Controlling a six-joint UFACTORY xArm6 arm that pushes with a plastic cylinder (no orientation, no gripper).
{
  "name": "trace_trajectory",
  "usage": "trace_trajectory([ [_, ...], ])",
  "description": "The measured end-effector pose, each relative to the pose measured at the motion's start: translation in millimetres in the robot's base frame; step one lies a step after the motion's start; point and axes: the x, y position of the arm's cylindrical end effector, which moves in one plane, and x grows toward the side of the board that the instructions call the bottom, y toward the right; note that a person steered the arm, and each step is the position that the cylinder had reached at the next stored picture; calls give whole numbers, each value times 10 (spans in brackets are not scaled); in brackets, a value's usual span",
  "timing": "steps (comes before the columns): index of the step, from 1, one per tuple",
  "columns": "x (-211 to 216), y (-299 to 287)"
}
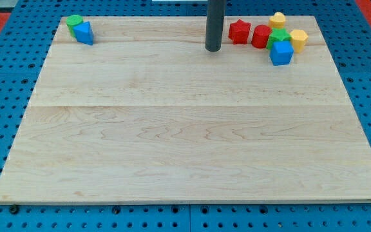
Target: Push yellow hexagon closer to the yellow heart
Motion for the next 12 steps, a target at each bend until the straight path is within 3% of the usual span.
trace_trajectory([
  [2, -53, -242],
  [3, -410, -372],
  [5, -979, -67],
  [8, -982, 414],
  [9, -744, 325],
  [10, -325, -180],
  [11, 766, 261],
  [12, 1177, 1381],
])
